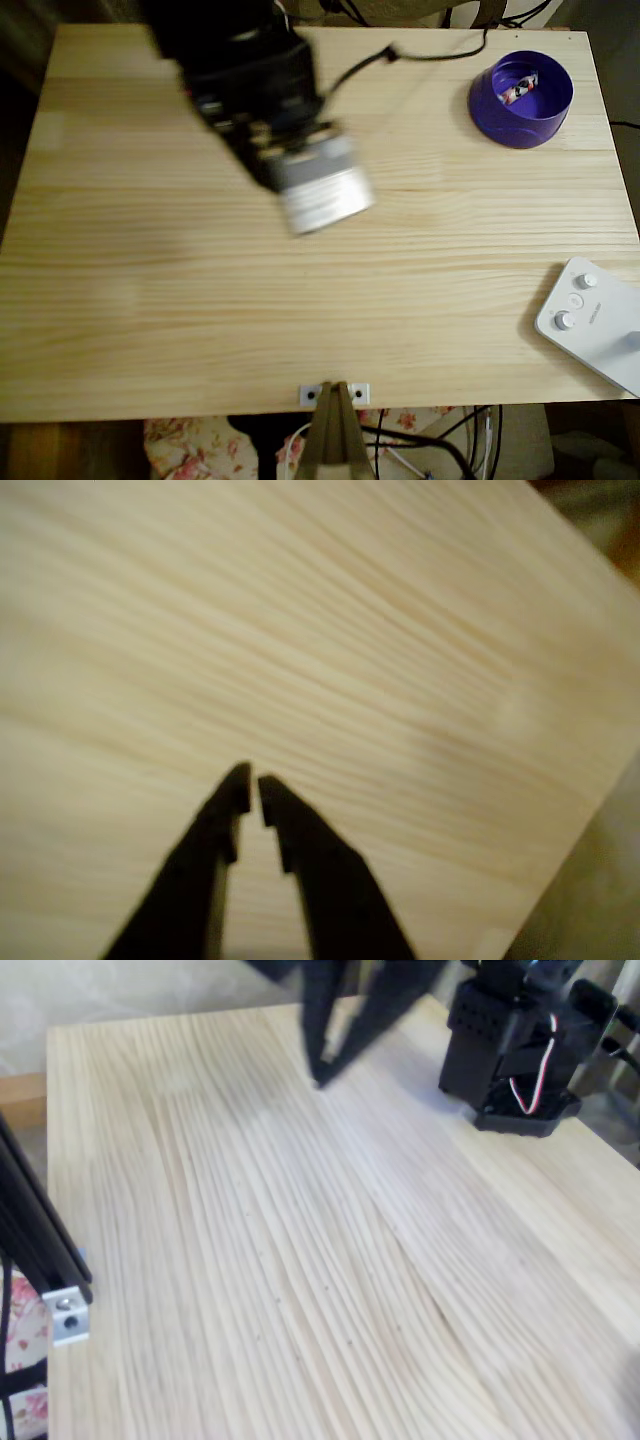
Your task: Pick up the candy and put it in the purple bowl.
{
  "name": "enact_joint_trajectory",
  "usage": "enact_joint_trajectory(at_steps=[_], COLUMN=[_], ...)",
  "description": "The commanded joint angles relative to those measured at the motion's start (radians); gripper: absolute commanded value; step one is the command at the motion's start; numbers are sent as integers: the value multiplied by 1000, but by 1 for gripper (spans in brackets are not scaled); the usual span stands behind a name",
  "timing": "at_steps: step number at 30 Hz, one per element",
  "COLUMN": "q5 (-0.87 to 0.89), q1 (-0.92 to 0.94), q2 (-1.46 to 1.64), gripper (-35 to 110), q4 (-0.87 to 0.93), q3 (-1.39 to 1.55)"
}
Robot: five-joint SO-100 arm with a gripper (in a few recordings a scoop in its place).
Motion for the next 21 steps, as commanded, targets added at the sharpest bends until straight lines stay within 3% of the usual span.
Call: enact_joint_trajectory(at_steps=[1,10,21], q5=[6,212,249], q1=[152,319,345], q2=[109,137,468], gripper=[-1,-1,-1], q4=[-89,-221,-201], q3=[74,282,546])
